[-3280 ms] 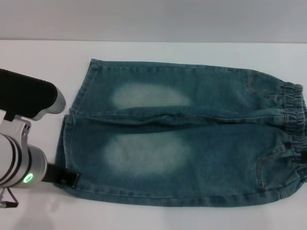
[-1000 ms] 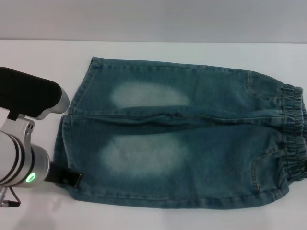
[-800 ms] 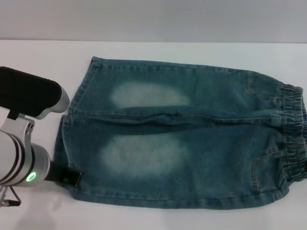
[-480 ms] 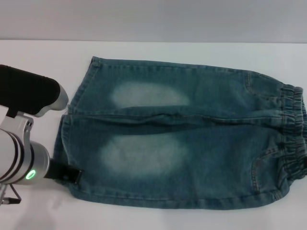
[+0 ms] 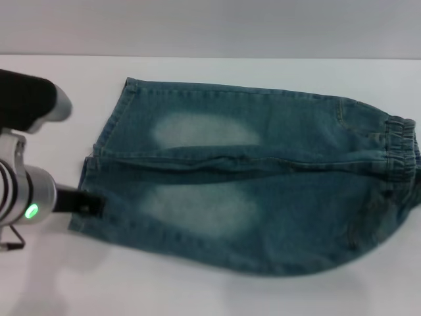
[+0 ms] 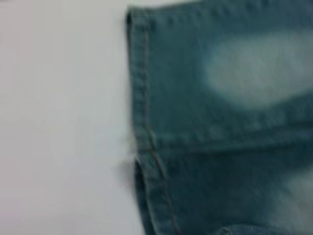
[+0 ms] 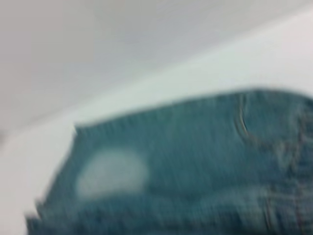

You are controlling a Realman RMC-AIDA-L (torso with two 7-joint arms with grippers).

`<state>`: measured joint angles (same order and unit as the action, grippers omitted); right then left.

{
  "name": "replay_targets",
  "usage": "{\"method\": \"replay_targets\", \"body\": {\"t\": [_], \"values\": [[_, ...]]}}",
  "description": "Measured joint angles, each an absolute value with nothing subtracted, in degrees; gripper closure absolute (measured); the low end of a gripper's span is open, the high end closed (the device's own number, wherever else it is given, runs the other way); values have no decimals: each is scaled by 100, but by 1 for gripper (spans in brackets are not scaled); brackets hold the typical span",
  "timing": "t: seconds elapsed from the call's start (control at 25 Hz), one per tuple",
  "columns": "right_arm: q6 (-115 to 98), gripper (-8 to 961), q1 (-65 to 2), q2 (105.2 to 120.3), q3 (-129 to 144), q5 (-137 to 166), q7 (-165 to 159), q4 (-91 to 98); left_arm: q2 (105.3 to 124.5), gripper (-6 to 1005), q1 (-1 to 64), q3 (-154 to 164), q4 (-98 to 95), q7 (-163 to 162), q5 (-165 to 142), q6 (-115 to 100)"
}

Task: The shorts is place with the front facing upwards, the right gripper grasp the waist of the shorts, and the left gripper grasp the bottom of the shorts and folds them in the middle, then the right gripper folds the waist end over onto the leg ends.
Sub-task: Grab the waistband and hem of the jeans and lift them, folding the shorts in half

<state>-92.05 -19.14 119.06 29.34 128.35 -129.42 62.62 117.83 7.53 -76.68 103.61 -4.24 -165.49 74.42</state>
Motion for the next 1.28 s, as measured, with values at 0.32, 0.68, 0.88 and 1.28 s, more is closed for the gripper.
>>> {"method": "replay_targets", "body": {"t": [0.32,0.68,0.88,1.28], "values": [[-8347,946,-1804,11850,2668,10732,-11850,4843,11790,953,827,-8077,9905,-329,-16516,6471],[-8023,915,-2012,11824,2459,10464,-11607,4266,11795,951,1054,-8181,9552,-328,-16333,5697],[-8096,898,-1869,11813,2494,10638,-11734,4457,11795,950,1223,-8190,9460,-312,-16208,5603],[-9052,864,-1340,11893,2508,11466,-12630,4857,11802,948,1444,-8144,9388,-317,-16196,5620]]}}
